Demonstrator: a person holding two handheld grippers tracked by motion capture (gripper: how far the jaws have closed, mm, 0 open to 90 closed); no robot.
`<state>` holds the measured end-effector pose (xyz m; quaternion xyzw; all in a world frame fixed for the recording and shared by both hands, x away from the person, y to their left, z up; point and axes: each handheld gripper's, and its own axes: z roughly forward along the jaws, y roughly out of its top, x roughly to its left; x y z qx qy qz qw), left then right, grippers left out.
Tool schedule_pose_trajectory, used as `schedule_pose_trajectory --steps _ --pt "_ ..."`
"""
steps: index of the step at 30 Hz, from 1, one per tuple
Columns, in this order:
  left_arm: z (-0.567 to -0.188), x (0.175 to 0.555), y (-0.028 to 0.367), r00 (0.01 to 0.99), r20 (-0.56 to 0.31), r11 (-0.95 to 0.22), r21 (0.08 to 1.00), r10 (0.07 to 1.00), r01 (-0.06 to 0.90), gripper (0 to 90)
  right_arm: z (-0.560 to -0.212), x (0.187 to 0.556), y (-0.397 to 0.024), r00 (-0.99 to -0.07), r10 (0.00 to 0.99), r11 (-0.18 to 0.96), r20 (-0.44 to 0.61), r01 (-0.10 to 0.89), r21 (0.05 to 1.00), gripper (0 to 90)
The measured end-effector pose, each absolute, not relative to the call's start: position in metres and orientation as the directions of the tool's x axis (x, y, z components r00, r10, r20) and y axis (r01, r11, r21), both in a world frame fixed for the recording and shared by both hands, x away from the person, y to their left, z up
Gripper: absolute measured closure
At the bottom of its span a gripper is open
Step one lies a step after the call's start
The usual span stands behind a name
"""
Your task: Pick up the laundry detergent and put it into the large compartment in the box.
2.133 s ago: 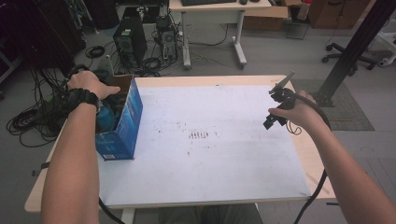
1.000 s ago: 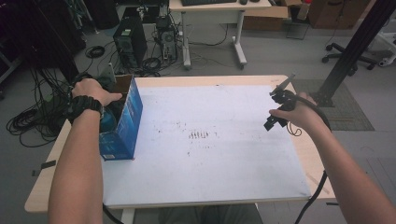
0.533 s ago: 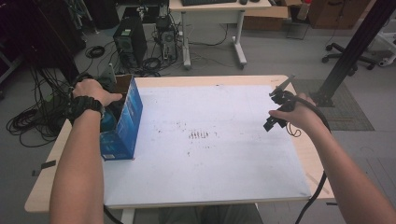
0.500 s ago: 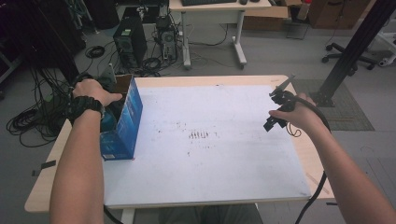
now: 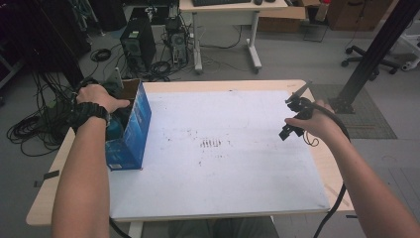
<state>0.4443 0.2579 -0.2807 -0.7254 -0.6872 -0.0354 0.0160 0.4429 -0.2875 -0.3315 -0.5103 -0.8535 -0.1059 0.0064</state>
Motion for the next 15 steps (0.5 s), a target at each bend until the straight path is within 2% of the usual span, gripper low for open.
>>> schedule_pose_trajectory --steps 15 --pt "-0.270 0.441 0.254 0.039 0.097 -0.042 0.031 0.995 0.999 23.4 -0.332 0.443 -0.288 -0.482 0.867 0.459 0.124 0.871 0.177 17.1"
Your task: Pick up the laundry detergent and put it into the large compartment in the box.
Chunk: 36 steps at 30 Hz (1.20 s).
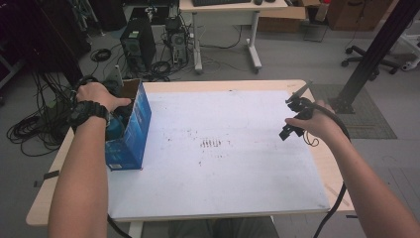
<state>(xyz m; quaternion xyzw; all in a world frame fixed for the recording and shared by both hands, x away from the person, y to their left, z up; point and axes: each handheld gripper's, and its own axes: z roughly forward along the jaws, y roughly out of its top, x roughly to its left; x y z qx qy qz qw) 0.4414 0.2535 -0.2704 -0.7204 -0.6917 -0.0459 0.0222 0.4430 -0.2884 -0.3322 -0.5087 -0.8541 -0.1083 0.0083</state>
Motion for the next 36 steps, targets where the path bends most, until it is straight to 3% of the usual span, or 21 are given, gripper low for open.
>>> schedule_pose_trajectory --steps 36 --pt "-0.234 0.437 0.245 0.036 0.109 -0.043 0.064 0.993 0.997 20.5 -0.330 0.442 -0.291 -0.484 0.865 0.458 0.132 0.869 0.187 17.0"
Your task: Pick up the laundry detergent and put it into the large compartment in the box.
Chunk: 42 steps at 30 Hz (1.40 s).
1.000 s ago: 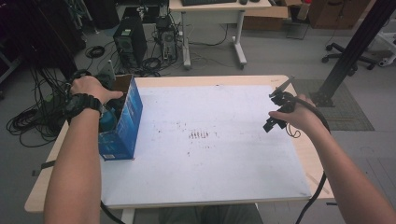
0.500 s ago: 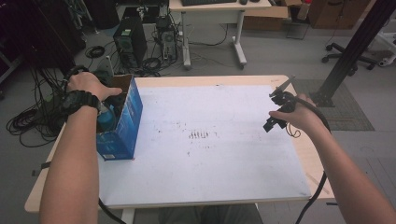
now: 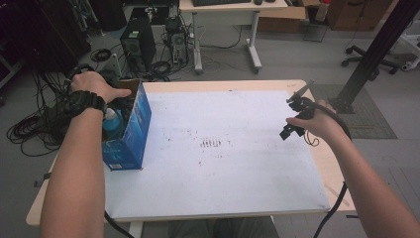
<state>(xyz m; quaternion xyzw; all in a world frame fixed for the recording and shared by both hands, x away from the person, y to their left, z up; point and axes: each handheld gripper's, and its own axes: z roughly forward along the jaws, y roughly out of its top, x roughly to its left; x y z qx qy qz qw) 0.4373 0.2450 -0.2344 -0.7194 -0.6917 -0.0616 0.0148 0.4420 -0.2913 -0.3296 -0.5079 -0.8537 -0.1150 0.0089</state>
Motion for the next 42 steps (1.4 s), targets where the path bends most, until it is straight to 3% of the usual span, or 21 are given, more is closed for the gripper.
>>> schedule_pose_trajectory --steps 23,42 --pt "-0.207 0.435 0.232 0.075 0.103 -0.089 0.138 0.992 0.986 20.1 -0.328 0.442 -0.290 -0.484 0.864 0.456 0.137 0.869 0.193 16.8" --pt "-0.190 0.437 0.200 0.179 0.065 -0.188 0.196 0.982 0.962 20.1 -0.326 0.441 -0.292 -0.477 0.868 0.447 0.141 0.872 0.197 16.8"
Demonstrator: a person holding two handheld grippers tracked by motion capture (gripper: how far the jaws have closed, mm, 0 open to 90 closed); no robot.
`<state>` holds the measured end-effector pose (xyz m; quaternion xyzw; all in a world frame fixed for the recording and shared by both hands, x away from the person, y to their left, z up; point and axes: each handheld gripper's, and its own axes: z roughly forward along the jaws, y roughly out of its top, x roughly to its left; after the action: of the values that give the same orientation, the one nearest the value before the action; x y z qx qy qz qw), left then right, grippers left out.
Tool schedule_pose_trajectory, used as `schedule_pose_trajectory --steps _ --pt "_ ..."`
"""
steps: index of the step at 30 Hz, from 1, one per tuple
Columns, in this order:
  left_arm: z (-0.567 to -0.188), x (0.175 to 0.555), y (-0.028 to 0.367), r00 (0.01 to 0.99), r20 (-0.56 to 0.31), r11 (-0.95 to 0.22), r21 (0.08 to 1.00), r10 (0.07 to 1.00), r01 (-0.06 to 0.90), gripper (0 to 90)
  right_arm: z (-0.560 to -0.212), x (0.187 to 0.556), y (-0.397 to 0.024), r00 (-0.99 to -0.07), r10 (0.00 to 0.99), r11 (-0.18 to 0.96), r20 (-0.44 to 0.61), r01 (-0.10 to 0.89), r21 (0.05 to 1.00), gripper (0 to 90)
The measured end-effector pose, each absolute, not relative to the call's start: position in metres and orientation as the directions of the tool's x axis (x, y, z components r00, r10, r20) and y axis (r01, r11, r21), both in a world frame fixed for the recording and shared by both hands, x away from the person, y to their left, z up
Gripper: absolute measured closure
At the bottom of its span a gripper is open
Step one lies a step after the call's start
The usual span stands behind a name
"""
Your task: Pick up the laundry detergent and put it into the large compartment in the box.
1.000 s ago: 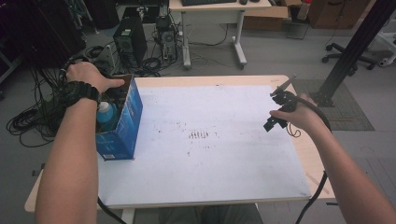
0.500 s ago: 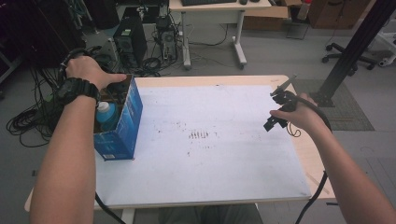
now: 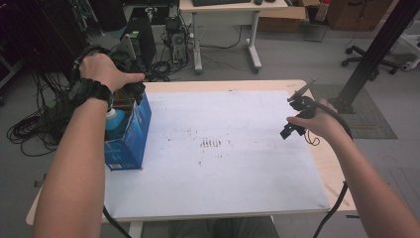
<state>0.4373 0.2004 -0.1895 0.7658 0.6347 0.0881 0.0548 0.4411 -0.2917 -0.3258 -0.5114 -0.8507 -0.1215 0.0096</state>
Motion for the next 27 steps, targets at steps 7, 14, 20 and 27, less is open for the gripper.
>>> schedule_pose_trajectory --steps 7,14,20,27 --pt "-0.187 0.437 0.191 0.211 0.065 -0.220 0.204 0.975 0.954 20.1 -0.326 0.441 -0.292 -0.481 0.866 0.453 0.138 0.870 0.196 16.8" --pt "-0.187 0.437 0.182 0.253 0.059 -0.260 0.207 0.966 0.943 20.1 -0.324 0.440 -0.293 -0.476 0.868 0.447 0.141 0.873 0.198 16.8" --pt "-0.188 0.437 0.173 0.292 0.062 -0.298 0.214 0.955 0.930 20.1 -0.324 0.440 -0.293 -0.478 0.868 0.449 0.137 0.872 0.197 16.8" --pt "-0.188 0.437 0.163 0.322 0.058 -0.327 0.222 0.945 0.919 20.1 -0.324 0.440 -0.293 -0.478 0.868 0.448 0.139 0.872 0.198 16.8"
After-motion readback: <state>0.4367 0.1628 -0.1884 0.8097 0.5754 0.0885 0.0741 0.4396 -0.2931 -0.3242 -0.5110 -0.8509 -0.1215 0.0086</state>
